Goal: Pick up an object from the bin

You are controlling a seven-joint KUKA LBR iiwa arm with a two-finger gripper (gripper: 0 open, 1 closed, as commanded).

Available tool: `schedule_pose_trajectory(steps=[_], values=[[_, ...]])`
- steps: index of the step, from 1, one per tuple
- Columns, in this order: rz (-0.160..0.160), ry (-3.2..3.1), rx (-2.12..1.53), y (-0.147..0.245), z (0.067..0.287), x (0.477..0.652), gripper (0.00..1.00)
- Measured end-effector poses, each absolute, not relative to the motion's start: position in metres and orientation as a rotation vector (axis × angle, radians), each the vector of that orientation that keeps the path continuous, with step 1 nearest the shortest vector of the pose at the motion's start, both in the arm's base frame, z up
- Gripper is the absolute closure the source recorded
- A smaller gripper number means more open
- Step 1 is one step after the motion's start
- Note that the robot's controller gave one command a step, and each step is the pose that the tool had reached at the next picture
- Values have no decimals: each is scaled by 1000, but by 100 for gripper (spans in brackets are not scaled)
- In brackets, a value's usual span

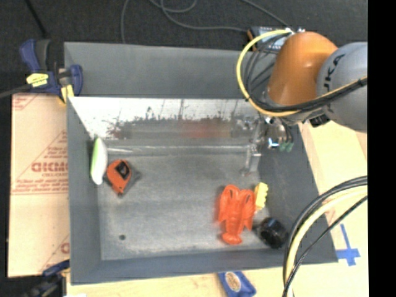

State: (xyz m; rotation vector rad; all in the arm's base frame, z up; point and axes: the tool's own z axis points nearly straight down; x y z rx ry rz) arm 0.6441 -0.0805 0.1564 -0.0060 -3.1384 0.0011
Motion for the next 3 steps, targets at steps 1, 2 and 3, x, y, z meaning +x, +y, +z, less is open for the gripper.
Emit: schedule_pose_trajectory(steps=[1,2,3], values=[[3,-3146,-4,-80,162,646,0],[3,-3103,536,-72,96,580,0],[-2,-3090,574,-68,86,562,0]])
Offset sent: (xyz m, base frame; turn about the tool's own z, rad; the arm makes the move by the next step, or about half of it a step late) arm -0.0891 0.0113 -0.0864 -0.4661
